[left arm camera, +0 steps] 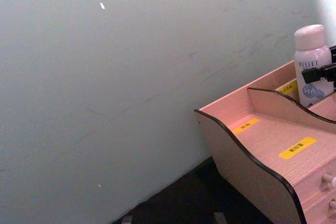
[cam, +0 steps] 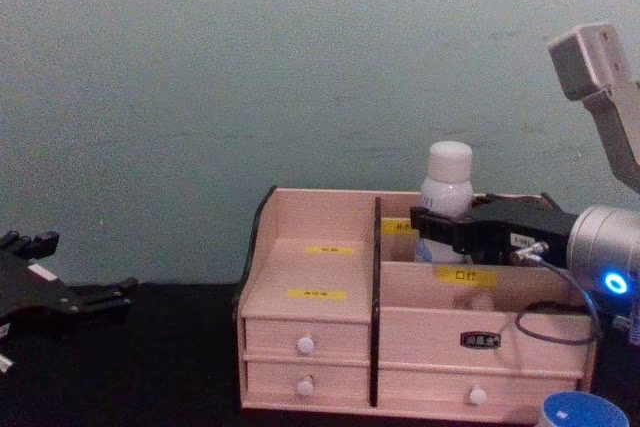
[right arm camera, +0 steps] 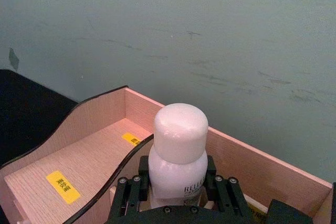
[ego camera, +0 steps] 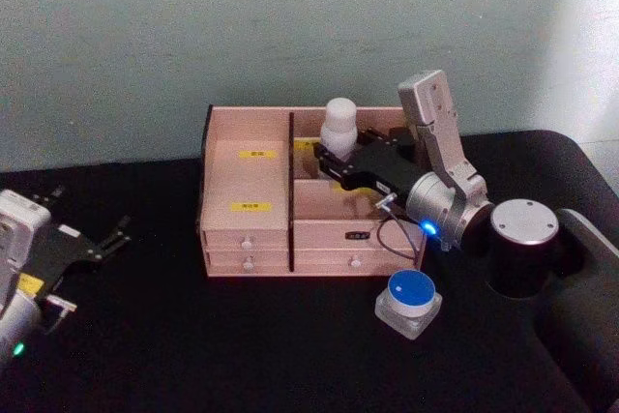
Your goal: Pick up the facial cleanser and watermelon frost from the table and place them into the tiered storage box.
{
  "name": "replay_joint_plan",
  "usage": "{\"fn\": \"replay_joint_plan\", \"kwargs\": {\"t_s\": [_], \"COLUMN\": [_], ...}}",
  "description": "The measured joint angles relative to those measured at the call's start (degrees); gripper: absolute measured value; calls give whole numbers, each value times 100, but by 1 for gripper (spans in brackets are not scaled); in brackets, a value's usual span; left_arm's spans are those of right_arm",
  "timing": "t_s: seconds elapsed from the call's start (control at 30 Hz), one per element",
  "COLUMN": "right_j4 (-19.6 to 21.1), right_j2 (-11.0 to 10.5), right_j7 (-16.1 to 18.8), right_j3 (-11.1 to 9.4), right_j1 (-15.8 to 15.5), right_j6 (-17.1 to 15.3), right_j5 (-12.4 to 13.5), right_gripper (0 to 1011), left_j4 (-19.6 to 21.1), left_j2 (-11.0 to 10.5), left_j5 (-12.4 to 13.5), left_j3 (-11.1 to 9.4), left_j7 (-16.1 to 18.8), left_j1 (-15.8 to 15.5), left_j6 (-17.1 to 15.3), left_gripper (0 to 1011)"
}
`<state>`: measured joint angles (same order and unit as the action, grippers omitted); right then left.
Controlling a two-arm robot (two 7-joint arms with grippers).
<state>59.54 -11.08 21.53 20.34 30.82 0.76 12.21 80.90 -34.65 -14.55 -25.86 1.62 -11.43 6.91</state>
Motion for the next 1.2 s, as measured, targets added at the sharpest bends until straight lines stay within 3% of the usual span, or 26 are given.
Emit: {"fn": "replay_joint_plan", "kwargs": {"t_s": [0.37, 0.5, 0.8, 1.03, 1.2], "right_j4": [5, 6, 10, 37, 366], "right_j2": [-6, -8, -10, -14, -84], "right_j7": [-2, -2, 0, -4, -23], "right_j3": [6, 7, 7, 3, -64], "right_j1": [-1, -3, -6, -19, -177], "right_j6": [14, 18, 23, 24, 14], "right_j5": [2, 4, 8, 8, 20], "right_gripper": [630, 786, 1002, 1000, 1000], "left_j4": [0, 0, 0, 0, 0], "left_j2": [0, 0, 0, 0, 0], "left_j5": [0, 0, 0, 0, 0], "left_j3": [0, 0, 0, 0, 0], "left_j7": [0, 0, 0, 0, 0], "left_j1": [0, 0, 0, 0, 0], "left_j6": [0, 0, 0, 0, 0], "left_gripper": [1001, 1001, 1001, 1001, 1001]}}
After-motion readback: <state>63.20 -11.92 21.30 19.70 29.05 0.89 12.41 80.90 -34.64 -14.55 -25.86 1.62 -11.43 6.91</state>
